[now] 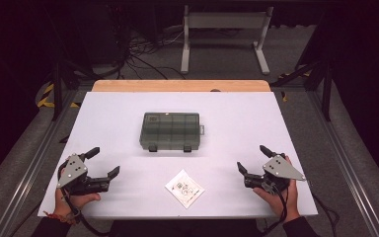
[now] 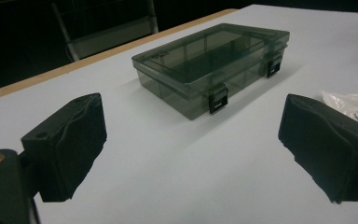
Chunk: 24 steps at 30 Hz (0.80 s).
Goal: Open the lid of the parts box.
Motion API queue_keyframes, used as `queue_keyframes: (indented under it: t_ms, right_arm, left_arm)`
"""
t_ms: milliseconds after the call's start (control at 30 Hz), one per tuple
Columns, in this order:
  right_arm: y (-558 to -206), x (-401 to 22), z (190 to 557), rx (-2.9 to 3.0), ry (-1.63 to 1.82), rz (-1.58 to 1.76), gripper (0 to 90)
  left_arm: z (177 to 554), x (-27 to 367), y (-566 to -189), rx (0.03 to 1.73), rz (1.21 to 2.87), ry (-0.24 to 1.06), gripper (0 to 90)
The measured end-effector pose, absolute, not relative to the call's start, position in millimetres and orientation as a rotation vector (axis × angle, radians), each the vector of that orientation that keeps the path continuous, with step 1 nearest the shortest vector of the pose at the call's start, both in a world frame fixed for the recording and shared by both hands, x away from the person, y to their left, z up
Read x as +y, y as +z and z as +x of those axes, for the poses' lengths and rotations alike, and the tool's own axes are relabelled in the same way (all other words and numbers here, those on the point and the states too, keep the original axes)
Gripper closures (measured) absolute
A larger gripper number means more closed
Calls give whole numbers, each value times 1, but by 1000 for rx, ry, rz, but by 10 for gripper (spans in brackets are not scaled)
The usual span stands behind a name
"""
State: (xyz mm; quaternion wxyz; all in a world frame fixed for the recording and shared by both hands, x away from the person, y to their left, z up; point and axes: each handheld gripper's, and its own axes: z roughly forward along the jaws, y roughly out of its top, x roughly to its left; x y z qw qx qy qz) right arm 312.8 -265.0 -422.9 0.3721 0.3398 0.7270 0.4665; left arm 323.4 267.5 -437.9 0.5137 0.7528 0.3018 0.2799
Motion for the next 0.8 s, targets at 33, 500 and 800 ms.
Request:
queue_keyframes:
  t_ms: [33, 500, 800]
  right_arm:
    - [-423, -265, 313, 1869, 1197, 865, 109]
    - [-425, -264, 320, 1877, 1195, 881, 109]
    - [-431, -259, 326, 1913, 1176, 872, 109]
  left_arm:
    - [324, 266, -438, 721, 1820, 669, 87]
    - [328, 262, -446, 700, 1882, 657, 84]
    - [332, 257, -448, 700, 1923, 635, 99]
